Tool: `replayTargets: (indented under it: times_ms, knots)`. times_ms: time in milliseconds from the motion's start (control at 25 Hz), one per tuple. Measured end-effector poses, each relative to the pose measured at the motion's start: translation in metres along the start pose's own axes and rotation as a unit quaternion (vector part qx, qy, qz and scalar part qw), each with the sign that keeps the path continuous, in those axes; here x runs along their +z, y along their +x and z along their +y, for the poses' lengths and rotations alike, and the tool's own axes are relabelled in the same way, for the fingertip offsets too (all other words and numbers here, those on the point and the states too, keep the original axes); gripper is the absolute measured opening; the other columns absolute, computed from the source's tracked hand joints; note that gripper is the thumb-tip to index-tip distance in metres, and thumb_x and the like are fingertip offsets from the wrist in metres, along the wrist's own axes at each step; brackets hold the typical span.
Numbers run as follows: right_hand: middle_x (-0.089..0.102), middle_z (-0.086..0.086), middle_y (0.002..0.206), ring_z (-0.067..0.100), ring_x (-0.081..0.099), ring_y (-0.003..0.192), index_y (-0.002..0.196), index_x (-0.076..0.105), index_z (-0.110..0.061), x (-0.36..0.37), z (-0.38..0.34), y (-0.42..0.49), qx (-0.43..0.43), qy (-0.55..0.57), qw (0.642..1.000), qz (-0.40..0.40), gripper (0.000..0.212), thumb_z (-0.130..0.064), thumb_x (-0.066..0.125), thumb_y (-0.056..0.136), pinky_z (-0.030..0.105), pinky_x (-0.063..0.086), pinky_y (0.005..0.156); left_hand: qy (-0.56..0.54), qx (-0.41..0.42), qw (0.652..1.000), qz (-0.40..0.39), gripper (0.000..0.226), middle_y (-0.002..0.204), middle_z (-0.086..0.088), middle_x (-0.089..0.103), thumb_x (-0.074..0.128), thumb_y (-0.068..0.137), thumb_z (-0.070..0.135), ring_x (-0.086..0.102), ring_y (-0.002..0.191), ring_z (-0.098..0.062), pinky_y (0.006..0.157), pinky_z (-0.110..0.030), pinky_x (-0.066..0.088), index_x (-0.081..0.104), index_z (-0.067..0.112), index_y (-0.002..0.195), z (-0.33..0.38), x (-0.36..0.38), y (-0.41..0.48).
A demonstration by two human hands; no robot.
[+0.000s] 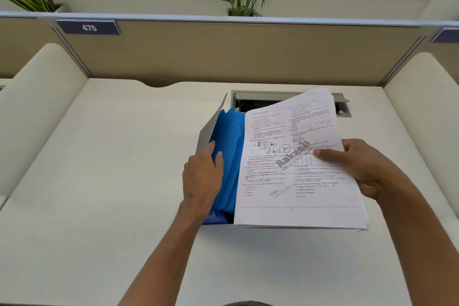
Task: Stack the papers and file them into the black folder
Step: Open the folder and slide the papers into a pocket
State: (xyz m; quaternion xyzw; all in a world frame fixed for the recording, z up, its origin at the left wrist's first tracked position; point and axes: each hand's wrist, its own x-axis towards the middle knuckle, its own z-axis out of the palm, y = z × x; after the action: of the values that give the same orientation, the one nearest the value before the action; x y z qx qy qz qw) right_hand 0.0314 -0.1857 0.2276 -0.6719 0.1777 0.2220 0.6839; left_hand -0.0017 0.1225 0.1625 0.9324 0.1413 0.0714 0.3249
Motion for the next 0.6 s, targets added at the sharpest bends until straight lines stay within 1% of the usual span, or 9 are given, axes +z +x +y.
replayTargets:
  times_ms: [80,160,240,320,360,400,440,520,600]
  knots:
    - [0.081,0.022,0.098,0.038,0.081,0.080,0.106,0.074,0.004,-0.006,-0.005,-0.009,-0.006,-0.002,1.000,0.006,0.016,-0.002,0.072,0.091,0.040,0.065,0.058,-0.028,-0.007,0.999,-0.014,0.059,0.138,-0.004,0.070,0.063,0.098,0.048,0.068,0.122,-0.030,0.102,-0.043,0.054,0.053,0.022,0.151,0.006,0.001,-0.003]
    - [0.081,0.021,0.098,0.038,0.081,0.081,0.106,0.073,0.004,-0.012,-0.007,-0.017,-0.015,-0.002,1.000,0.012,0.016,-0.002,0.073,0.091,0.041,0.065,0.059,-0.036,-0.006,0.999,-0.024,0.072,0.139,-0.002,0.069,0.073,0.089,0.054,0.067,0.124,-0.028,0.099,-0.039,0.055,0.052,0.023,0.150,0.011,0.004,-0.007]
    - [0.082,0.021,0.098,0.038,0.081,0.081,0.106,0.073,0.004,-0.017,-0.009,-0.023,-0.021,-0.004,1.000,0.016,0.016,-0.002,0.073,0.091,0.040,0.065,0.058,-0.033,0.004,0.999,-0.033,0.074,0.134,-0.001,0.071,0.078,0.082,0.055,0.069,0.118,-0.028,0.092,-0.038,0.056,0.054,0.023,0.144,0.018,0.007,-0.011]
    - [0.082,0.020,0.097,0.037,0.081,0.080,0.106,0.073,0.004,-0.021,-0.010,-0.027,-0.024,-0.009,0.999,0.020,0.016,-0.002,0.072,0.091,0.039,0.065,0.058,-0.023,0.009,0.998,-0.054,0.069,0.125,0.000,0.073,0.077,0.078,0.061,0.071,0.107,-0.027,0.088,-0.039,0.058,0.054,0.025,0.132,0.025,0.010,-0.014]
    - [0.082,0.020,0.097,0.037,0.081,0.080,0.106,0.073,0.004,-0.022,-0.010,-0.028,-0.024,-0.012,0.999,0.023,0.016,-0.002,0.072,0.091,0.040,0.065,0.058,-0.012,0.012,0.997,-0.069,0.066,0.122,0.002,0.072,0.076,0.077,0.064,0.071,0.102,-0.027,0.088,-0.043,0.060,0.052,0.026,0.127,0.029,0.011,-0.016]
    - [0.082,0.020,0.098,0.038,0.081,0.081,0.107,0.073,0.004,-0.023,-0.010,-0.029,-0.023,-0.014,0.999,0.026,0.017,-0.002,0.073,0.091,0.041,0.065,0.060,0.000,0.016,0.997,-0.082,0.065,0.122,0.003,0.070,0.075,0.078,0.063,0.070,0.101,-0.026,0.086,-0.046,0.061,0.050,0.027,0.126,0.032,0.013,-0.018]
    - [0.082,0.020,0.098,0.039,0.081,0.081,0.108,0.073,0.004,-0.024,-0.010,-0.030,-0.022,-0.018,0.999,0.031,0.018,-0.002,0.073,0.091,0.042,0.065,0.060,0.011,0.020,0.996,-0.088,0.064,0.126,0.002,0.068,0.074,0.082,0.056,0.069,0.102,-0.027,0.086,-0.048,0.060,0.048,0.025,0.131,0.035,0.014,-0.020]
    - [0.082,0.019,0.097,0.040,0.080,0.082,0.109,0.072,0.003,-0.025,-0.010,-0.032,-0.019,-0.024,0.999,0.037,0.019,-0.002,0.073,0.091,0.044,0.065,0.061,0.013,0.020,0.996,-0.087,0.064,0.137,-0.002,0.064,0.071,0.089,0.034,0.068,0.110,-0.028,0.091,-0.050,0.060,0.042,0.021,0.145,0.037,0.017,-0.022]
    - [0.082,0.018,0.097,0.041,0.080,0.083,0.110,0.072,0.003,-0.025,-0.011,-0.034,-0.016,-0.032,0.999,0.039,0.020,-0.002,0.073,0.091,0.046,0.066,0.063,-0.004,0.010,0.996,-0.085,0.062,0.140,-0.005,0.063,0.061,0.096,0.018,0.068,0.112,-0.029,0.094,-0.050,0.059,0.038,0.019,0.153,0.035,0.020,-0.023]
